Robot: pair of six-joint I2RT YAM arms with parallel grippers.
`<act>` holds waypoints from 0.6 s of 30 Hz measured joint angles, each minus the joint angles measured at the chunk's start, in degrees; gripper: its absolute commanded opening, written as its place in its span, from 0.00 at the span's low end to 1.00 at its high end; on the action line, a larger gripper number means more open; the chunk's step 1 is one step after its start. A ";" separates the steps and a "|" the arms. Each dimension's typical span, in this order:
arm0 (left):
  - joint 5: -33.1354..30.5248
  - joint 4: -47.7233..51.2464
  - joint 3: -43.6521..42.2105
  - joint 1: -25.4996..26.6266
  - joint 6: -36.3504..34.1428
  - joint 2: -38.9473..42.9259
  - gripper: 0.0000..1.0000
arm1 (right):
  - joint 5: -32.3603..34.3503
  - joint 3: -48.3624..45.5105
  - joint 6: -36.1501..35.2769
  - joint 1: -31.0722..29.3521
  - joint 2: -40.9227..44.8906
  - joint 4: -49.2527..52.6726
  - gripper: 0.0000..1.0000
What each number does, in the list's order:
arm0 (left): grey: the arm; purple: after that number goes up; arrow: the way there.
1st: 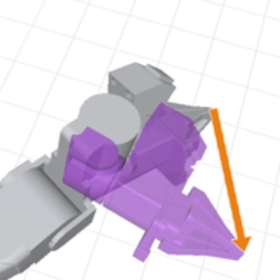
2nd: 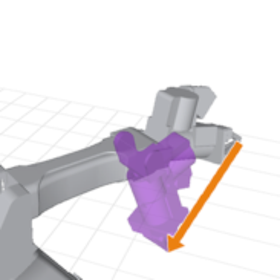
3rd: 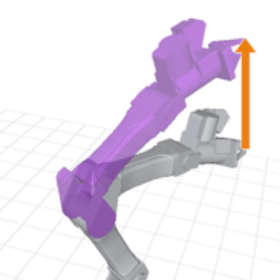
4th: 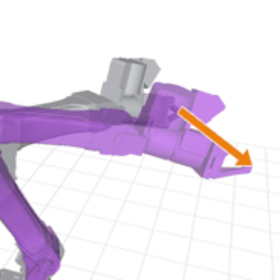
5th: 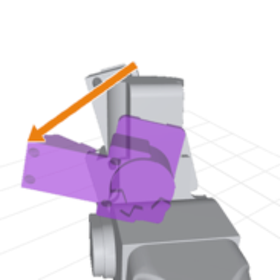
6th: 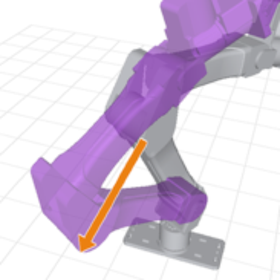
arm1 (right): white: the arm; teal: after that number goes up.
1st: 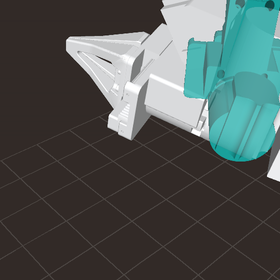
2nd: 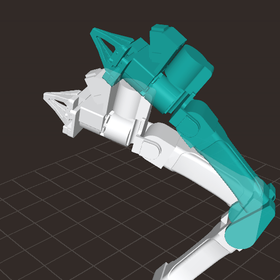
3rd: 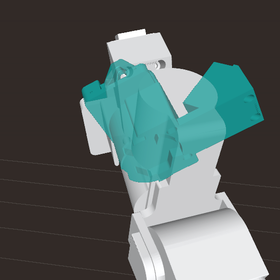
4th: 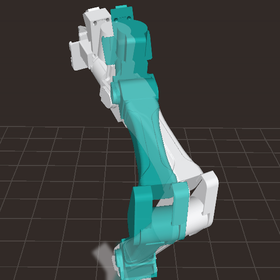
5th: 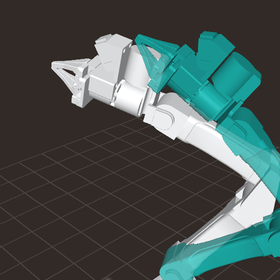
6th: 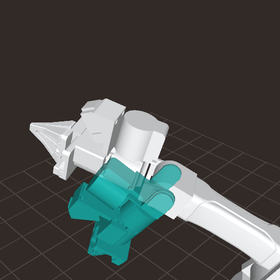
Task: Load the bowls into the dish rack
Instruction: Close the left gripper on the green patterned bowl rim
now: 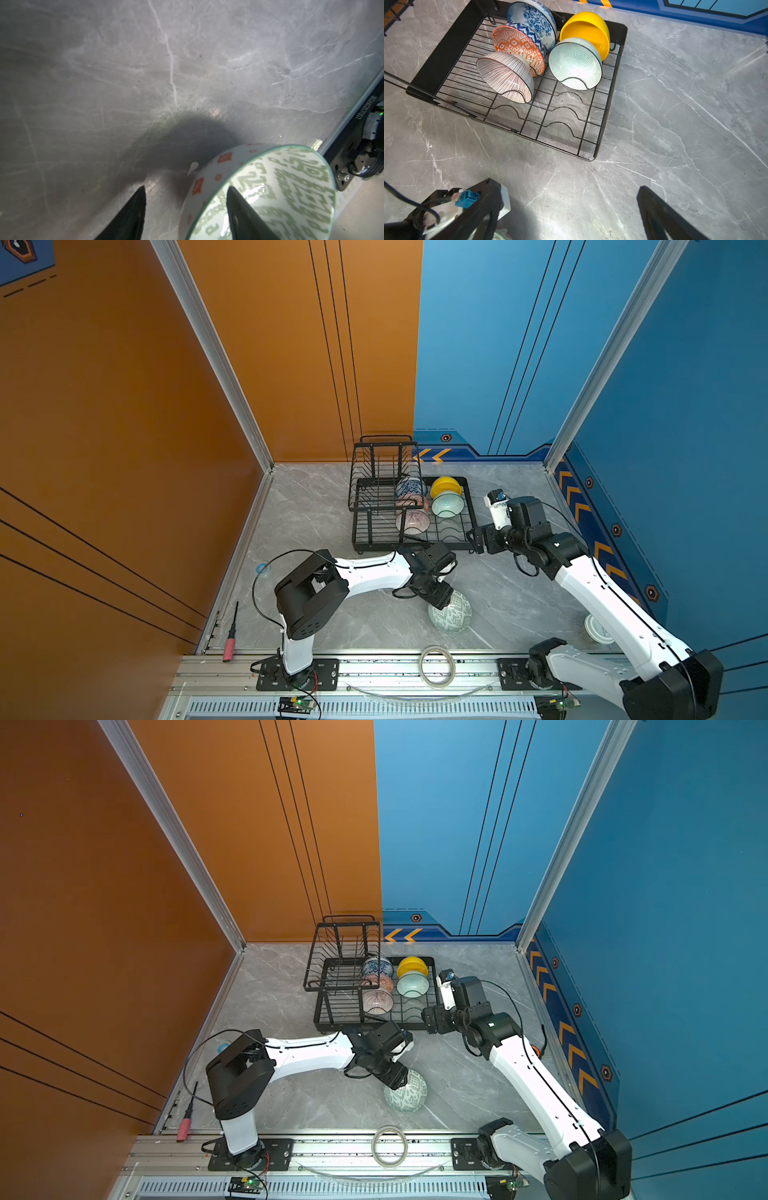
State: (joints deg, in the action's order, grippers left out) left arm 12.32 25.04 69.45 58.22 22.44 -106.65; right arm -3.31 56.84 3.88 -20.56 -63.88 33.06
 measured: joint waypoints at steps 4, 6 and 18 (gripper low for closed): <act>0.11 0.00 0.00 0.00 0.20 -0.31 0.50 | 0.00 0.00 -0.02 0.02 0.00 0.00 1.00; 0.24 0.02 0.00 0.00 0.33 -0.33 0.45 | 0.00 -0.02 -0.02 0.13 0.00 0.00 1.00; 0.44 0.04 0.00 -0.02 1.29 -0.35 0.11 | 0.00 -0.22 -0.04 0.61 0.02 0.00 1.00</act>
State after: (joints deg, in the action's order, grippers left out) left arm 12.75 25.08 69.45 58.19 23.73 -107.00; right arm -3.31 56.62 3.84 -19.94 -63.86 33.06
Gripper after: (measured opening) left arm 0.150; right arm 0.999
